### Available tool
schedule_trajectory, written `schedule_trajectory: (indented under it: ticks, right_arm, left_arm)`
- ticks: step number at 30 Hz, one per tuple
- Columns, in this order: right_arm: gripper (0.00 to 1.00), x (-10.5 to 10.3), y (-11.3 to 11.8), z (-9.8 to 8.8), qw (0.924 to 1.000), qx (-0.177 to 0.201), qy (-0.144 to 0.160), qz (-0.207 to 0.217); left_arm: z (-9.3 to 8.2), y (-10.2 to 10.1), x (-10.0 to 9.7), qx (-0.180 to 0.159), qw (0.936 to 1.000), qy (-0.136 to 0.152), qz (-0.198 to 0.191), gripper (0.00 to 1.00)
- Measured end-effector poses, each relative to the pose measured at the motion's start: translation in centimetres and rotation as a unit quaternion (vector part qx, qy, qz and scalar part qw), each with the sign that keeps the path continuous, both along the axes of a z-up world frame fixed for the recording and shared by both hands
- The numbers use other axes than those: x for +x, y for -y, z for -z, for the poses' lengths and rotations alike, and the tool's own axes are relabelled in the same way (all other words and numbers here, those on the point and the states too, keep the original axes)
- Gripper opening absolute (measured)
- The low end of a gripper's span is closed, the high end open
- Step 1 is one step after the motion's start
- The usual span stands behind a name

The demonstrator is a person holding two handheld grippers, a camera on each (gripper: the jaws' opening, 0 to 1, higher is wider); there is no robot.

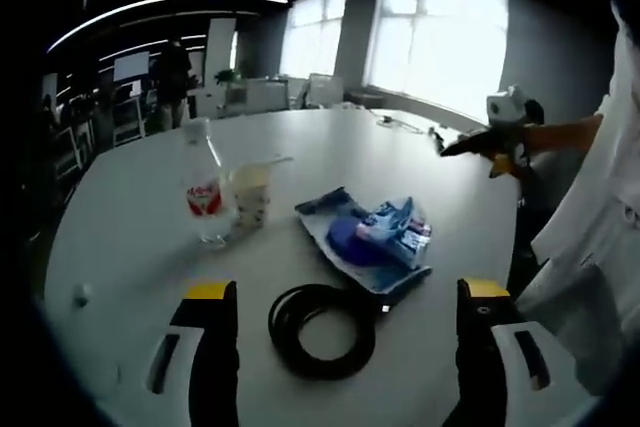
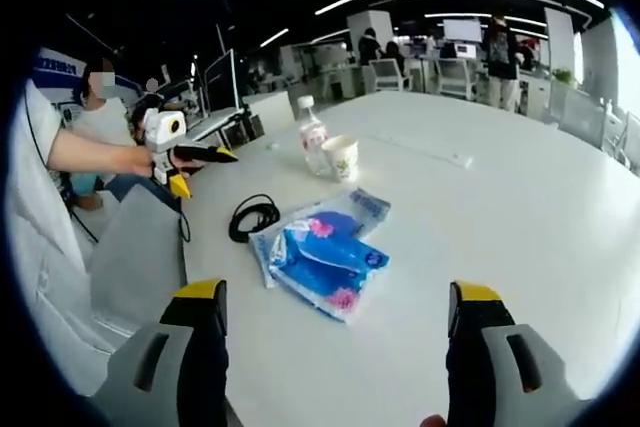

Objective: Arrange the tabletop items into an orderly group along one side of the table until the central work area is clear of visible clutter.

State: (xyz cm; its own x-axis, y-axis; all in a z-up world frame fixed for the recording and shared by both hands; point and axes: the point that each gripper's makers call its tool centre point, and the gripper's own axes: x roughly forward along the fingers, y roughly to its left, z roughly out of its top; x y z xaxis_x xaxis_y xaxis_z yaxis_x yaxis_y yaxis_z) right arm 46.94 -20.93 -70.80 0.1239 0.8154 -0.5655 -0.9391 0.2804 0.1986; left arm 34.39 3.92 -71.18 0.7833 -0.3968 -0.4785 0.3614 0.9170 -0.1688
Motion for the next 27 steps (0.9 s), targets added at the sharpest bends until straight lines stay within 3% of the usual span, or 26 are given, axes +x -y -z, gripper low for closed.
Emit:
schedule_trajectory:
  ticks: [8, 19, 27]
  right_arm:
    - [0.86, 0.3, -0.6, 1.0, 0.9999, 0.002, -0.009, 0.005]
    - [0.82, 1.3, -1.4, 2.2, 0.9997, 0.003, -0.019, 0.015]
    - [0.75, 2.0, -1.6, 3.4, 0.9990, 0.003, -0.029, 0.032]
  left_arm:
    - [-0.3, 1.8, 1.3, -0.022, 0.9990, 0.023, -0.032, 0.84]
    - [2.3, 4.8, 2.7, -0.040, 0.9985, -0.005, -0.038, 0.81]
    - [4.4, 5.9, 3.9, -0.042, 0.9973, -0.042, -0.044, 0.75]
